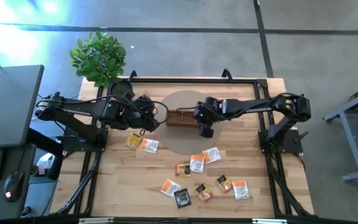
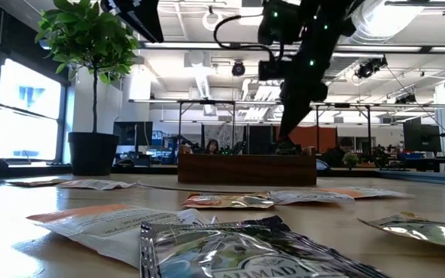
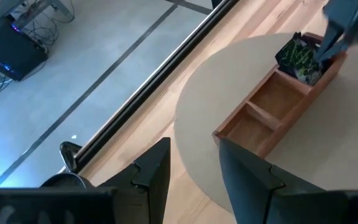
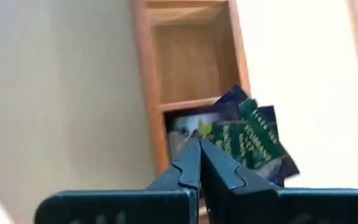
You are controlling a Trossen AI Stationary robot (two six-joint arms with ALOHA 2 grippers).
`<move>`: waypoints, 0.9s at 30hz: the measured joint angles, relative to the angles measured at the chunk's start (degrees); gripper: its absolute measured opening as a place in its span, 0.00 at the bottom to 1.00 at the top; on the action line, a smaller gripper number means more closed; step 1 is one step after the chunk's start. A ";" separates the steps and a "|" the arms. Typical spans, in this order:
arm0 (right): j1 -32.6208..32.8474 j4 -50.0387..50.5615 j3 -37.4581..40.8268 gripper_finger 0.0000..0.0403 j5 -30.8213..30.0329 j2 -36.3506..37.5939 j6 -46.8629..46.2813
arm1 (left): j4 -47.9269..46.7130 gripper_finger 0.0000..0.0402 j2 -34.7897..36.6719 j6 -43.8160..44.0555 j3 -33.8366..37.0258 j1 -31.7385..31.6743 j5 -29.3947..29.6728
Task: Pick & Place Tea
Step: Put the purple tea bag into the right section of the wooden organizer, then put the white tea bag into the middle section of the wooden organizer
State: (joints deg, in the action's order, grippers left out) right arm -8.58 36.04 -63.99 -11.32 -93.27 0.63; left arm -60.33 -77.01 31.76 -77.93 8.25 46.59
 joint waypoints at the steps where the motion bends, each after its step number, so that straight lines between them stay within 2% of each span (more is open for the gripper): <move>1: 0.00 0.67 -0.36 0.00 1.29 0.85 -0.41 | -0.25 0.34 0.00 -0.02 0.00 0.00 -0.29; 5: 0.16 2.42 -0.30 0.00 4.32 5.18 -1.12 | -2.86 0.34 0.11 0.67 0.00 0.00 -2.94; 12: 3.62 2.10 1.89 0.00 4.23 13.85 -3.32 | -11.20 0.34 5.58 4.40 0.13 0.00 -10.94; 15: 5.29 1.86 4.85 0.00 4.96 17.60 -3.29 | -12.40 0.34 8.44 4.53 -0.05 0.00 -13.54; 18: 6.47 0.15 9.95 0.00 9.05 21.44 -3.85 | -13.32 0.34 10.96 4.42 0.00 0.02 -16.84; 22: 8.12 -10.05 19.47 0.01 11.97 25.25 -7.47 | -10.77 0.34 14.64 4.09 3.32 0.02 -20.76; 27: 10.17 -28.84 30.81 0.01 12.20 26.73 -7.89 | 4.17 0.34 17.98 1.60 15.16 0.00 -29.81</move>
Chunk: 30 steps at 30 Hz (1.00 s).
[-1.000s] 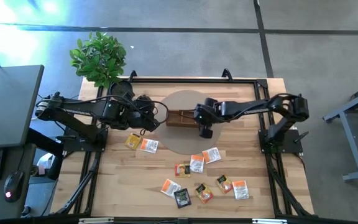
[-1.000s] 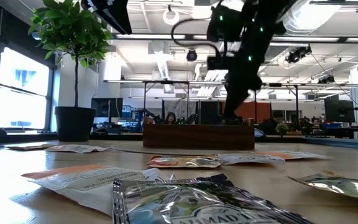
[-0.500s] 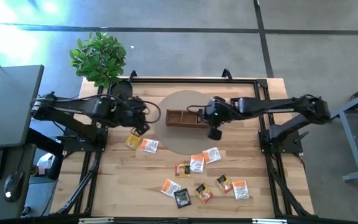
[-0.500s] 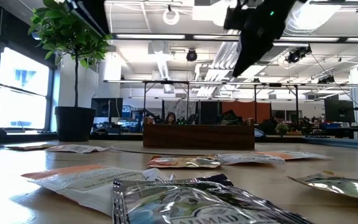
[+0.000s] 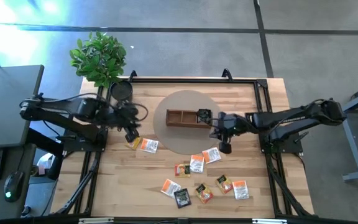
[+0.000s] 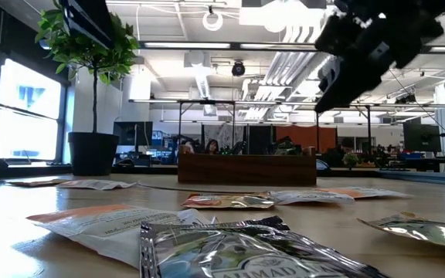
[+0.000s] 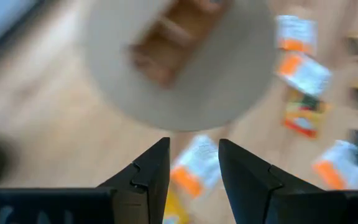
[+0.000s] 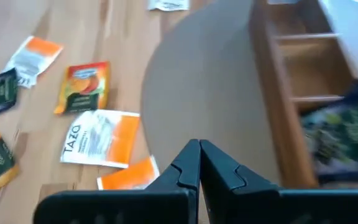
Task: Pick & Place Tea
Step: Put the white tea bag into the middle section of the wooden organizer
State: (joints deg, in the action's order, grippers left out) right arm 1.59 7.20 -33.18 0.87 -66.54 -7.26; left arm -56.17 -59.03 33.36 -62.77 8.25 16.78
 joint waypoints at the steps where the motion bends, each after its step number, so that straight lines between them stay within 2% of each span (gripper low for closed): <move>1: 0.44 -2.73 1.68 0.01 0.26 -0.25 0.45 | 5.02 0.34 0.08 -0.47 2.81 0.00 -2.89; 5: 2.27 -9.65 6.02 0.03 2.53 -1.29 3.19 | 19.11 0.34 -0.37 -2.15 13.43 0.00 -10.35; 9: 4.27 -15.23 7.62 0.08 0.02 -1.71 2.85 | 29.51 0.34 -2.96 -6.68 20.36 -0.92 -15.89; 12: 5.20 -19.14 7.68 0.13 -2.69 -1.71 3.63 | 33.44 0.34 -5.35 -10.08 21.25 -3.23 -20.73; 20: 5.33 -22.77 7.75 0.28 -5.90 -1.71 -0.07 | 32.93 0.34 -11.46 -14.91 20.55 -14.61 -36.95; 25: 5.33 -22.88 7.75 0.31 -6.92 -1.71 -2.21 | 30.71 0.34 -13.74 -18.09 20.44 -17.64 -35.00; 30: 5.33 -22.88 7.75 0.31 -6.92 -1.71 -0.45 | 25.18 0.34 -15.62 -19.80 20.47 -18.82 -28.19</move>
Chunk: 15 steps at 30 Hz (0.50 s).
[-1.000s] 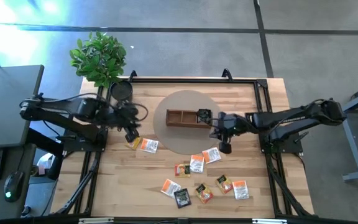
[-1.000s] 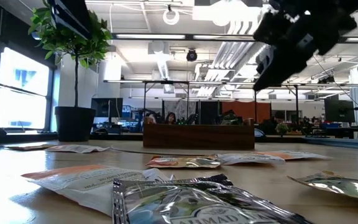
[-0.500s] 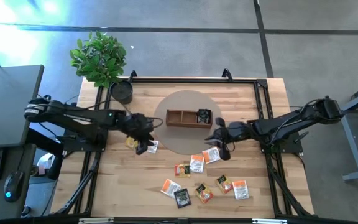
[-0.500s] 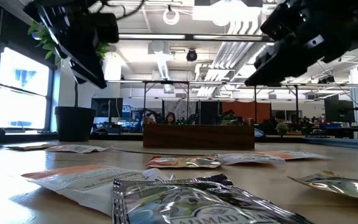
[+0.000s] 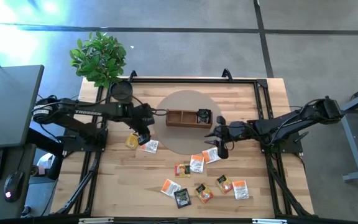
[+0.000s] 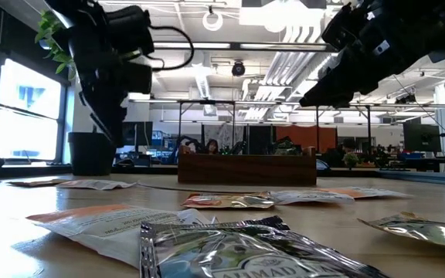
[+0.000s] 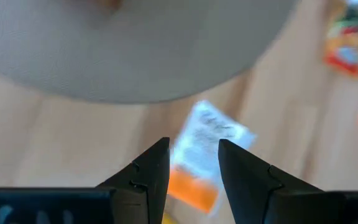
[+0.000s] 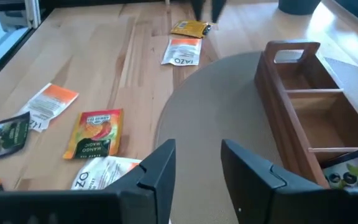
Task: Pick & Place Tea
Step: Put the white tea bag into the middle section of the wooden organizer
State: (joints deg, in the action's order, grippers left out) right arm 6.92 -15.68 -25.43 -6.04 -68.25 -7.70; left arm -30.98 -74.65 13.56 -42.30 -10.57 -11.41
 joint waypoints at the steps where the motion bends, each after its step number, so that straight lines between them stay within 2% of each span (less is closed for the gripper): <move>1: 0.00 0.00 0.00 0.31 0.00 0.00 0.34 | -0.57 0.34 -0.56 -0.01 0.00 0.00 0.44; 7: -0.17 0.00 0.00 0.31 -0.72 0.00 0.63 | -0.38 0.34 -4.77 -1.63 0.00 0.07 -3.66; 12: -0.15 0.15 0.00 0.31 -3.07 0.00 0.66 | -0.58 0.34 -9.76 -1.12 0.00 0.06 1.50; 15: -0.17 0.20 0.00 0.31 -3.26 0.00 0.66 | 0.22 0.34 -11.83 -5.11 0.00 0.05 -0.23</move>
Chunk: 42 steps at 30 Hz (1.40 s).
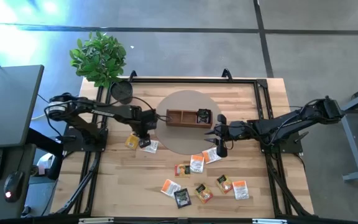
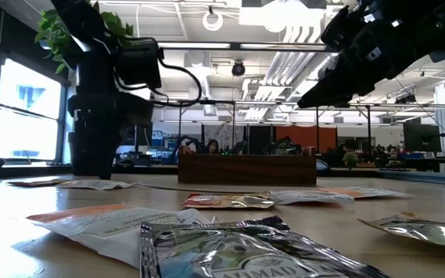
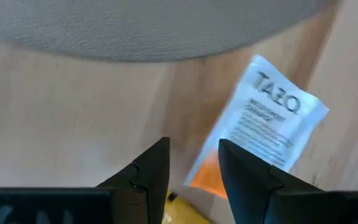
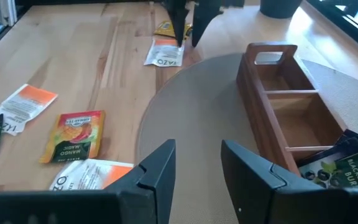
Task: Pick & Place Tea
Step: Put the white tea bag into the middle section of the wooden organizer
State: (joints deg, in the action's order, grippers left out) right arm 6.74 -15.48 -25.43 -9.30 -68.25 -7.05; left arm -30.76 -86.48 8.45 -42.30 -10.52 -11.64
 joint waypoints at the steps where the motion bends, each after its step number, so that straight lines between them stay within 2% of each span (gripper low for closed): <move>1: 0.02 0.02 0.00 0.31 0.00 0.00 0.00 | 0.15 0.34 -0.22 -1.50 -0.02 0.01 -0.40; 8: 0.00 0.28 0.00 0.31 0.00 0.00 0.02 | 3.06 0.34 -0.70 -7.57 -0.04 0.01 -3.62; 13: -0.02 0.31 0.00 0.31 0.01 0.00 0.02 | 4.09 0.34 -0.70 -10.93 -0.04 0.51 -9.77; 16: -0.02 0.46 0.00 0.31 0.01 0.00 0.02 | 4.28 0.34 -0.70 -14.42 -0.04 1.19 -8.51; 22: 0.00 0.63 0.00 0.31 0.81 0.00 0.02 | 4.75 0.34 -0.70 -16.39 -0.04 1.63 -1.32; 28: 0.00 0.68 0.00 0.31 0.83 0.00 0.02 | 5.07 0.34 -1.92 -19.24 -0.04 1.70 -6.62; 35: 0.00 1.20 0.00 0.31 0.85 0.00 0.02 | 5.55 0.34 -5.00 -20.51 -0.24 1.63 -6.30; 38: 0.00 1.28 0.00 0.31 0.85 0.00 0.02 | 4.87 0.30 -5.95 -21.67 -0.35 1.66 -5.33; 42: 0.00 1.29 0.00 0.31 0.85 0.00 0.02 | 5.20 0.17 -6.10 -21.12 -0.28 1.62 -5.03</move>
State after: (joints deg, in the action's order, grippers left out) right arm 6.74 -14.20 -25.43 -8.45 -68.25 -7.03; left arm -25.56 -92.58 -12.67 -42.59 -8.90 -16.67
